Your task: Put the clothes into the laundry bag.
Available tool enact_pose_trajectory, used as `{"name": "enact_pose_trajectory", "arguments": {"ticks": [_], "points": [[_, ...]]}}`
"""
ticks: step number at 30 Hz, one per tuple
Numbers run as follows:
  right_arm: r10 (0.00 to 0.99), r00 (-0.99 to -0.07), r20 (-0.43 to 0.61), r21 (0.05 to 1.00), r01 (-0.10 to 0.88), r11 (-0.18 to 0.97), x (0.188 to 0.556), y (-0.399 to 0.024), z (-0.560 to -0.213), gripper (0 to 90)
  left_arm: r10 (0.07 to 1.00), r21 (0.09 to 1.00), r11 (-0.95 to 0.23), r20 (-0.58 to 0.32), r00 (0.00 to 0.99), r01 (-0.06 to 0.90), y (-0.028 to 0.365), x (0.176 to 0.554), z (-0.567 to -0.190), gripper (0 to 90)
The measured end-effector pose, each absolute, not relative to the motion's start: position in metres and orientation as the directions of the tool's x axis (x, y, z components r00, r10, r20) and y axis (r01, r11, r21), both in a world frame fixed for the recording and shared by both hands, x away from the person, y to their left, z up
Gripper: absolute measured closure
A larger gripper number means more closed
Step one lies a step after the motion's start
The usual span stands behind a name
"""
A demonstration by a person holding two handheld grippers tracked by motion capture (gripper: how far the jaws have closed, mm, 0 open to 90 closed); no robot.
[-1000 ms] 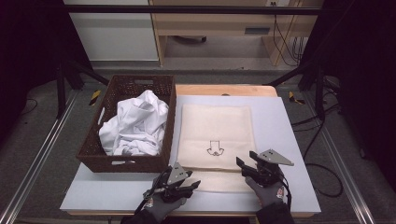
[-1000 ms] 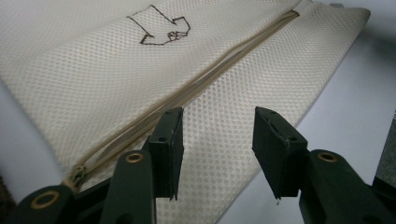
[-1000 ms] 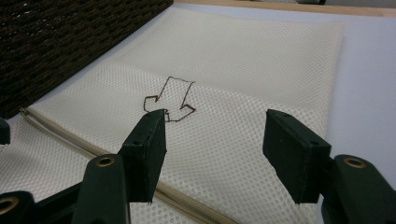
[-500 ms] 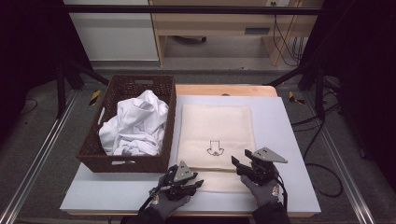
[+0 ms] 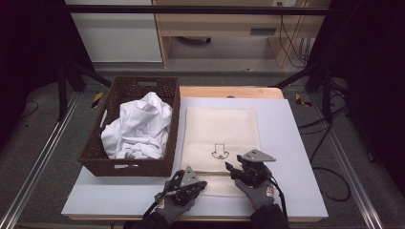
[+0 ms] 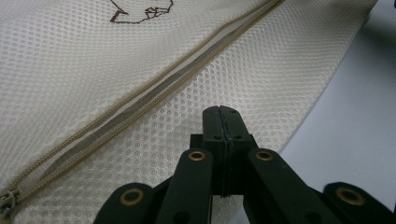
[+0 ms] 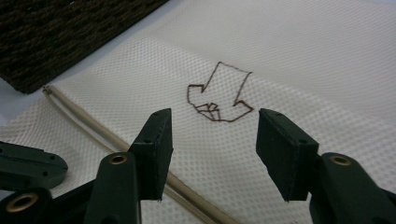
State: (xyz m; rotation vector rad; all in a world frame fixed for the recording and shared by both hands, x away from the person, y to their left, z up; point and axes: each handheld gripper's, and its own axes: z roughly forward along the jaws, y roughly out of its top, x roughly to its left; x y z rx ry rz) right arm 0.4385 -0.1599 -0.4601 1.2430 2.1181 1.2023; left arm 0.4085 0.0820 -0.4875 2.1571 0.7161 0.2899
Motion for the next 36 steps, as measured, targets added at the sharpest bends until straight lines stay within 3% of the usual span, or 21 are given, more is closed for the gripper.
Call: {"name": "enact_pose_trajectory", "arguments": {"ticks": [11,20,31,36], "points": [[0.817,-0.569,0.098,0.781,0.552,0.291,0.437,-0.144,-0.472,52.8,0.587,0.773,-0.512,-0.006,0.81,0.376,0.08,0.406,-0.488,89.2],[0.804,-0.593,0.044,0.739,0.561,0.373,0.436,-0.133,-0.481,57.2,0.587,0.775,-0.509,-0.005,0.809,0.374,0.08,0.406,-0.488,89.1],[0.821,-0.57,0.025,0.741,0.562,0.368,0.439,-0.135,-0.481,68.6,0.587,0.776,-0.509,-0.004,0.809,0.373,0.08,0.406,-0.488,89.1],[0.814,-0.581,0.015,0.735,0.558,0.385,0.437,-0.134,-0.481,79.7,0.587,0.776,-0.505,-0.014,0.81,0.379,0.08,0.406,-0.488,89.1]]}}
